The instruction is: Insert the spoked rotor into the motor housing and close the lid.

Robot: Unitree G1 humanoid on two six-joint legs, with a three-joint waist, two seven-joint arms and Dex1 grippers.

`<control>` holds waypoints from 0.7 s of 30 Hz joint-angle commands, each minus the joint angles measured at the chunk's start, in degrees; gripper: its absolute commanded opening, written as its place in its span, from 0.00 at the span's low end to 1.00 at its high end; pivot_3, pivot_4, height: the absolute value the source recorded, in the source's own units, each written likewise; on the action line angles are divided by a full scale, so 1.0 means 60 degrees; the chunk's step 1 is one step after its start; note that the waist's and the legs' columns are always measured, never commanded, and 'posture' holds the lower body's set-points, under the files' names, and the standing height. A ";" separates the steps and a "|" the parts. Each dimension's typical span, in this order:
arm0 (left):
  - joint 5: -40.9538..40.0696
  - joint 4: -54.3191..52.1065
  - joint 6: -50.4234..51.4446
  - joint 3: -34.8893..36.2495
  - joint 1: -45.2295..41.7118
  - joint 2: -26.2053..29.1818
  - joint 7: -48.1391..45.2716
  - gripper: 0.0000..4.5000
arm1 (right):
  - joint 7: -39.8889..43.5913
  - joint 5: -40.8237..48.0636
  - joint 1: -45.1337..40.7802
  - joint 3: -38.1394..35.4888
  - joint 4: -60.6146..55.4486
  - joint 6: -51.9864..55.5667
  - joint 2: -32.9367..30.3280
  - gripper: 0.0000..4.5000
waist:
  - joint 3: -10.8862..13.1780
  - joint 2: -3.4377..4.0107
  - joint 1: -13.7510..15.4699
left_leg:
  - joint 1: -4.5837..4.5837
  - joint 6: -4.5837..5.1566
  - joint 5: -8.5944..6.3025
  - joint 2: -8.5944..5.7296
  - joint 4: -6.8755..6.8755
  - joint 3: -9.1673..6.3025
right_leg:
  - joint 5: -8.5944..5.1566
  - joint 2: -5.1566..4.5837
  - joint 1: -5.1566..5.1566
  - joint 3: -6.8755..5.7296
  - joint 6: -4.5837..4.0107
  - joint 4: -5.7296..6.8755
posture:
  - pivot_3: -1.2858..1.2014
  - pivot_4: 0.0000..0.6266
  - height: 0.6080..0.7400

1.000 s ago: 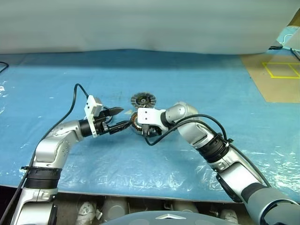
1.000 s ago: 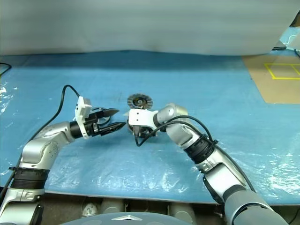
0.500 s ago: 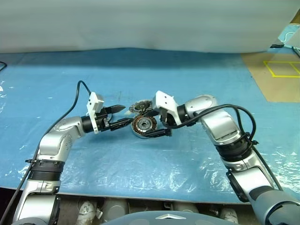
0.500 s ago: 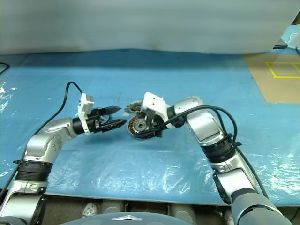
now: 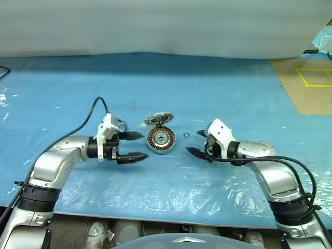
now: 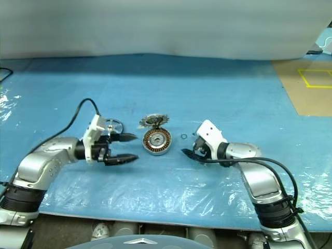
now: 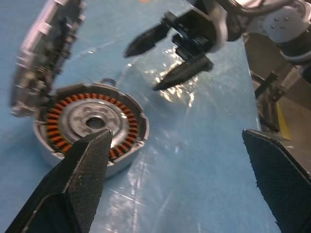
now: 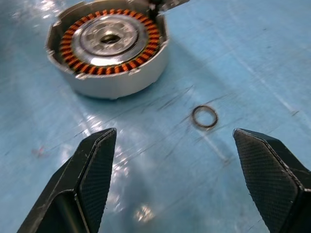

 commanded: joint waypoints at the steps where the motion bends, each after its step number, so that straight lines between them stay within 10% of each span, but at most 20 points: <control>1: 0.0143 -0.0372 -0.0095 -0.0182 -0.0161 0.0168 -0.0103 1.00 | -0.0708 0.0028 -0.0220 0.0067 0.0228 -0.0301 0.0438 0.89 | -0.0001 -0.0001 0.0012 | 0.0004 0.0000 0.0000 0.0000 0.0004 0.0000 | 0.0001 0.0000 0.0007 0.0001 0.0002 -0.0002 | 0.52 0.24 1.00; 21: 0.1530 0.0005 -0.1954 -0.0612 -0.0014 -0.0657 0.0710 1.00 | -0.1132 0.0109 -0.0505 0.0577 0.1880 -0.0663 0.0299 0.89 | -0.0001 0.0000 0.0016 | 0.0006 0.0000 0.0000 -0.0004 0.0014 0.0006 | 0.0011 -0.0003 0.0015 0.0008 0.0017 -0.0001 | 0.52 0.24 1.00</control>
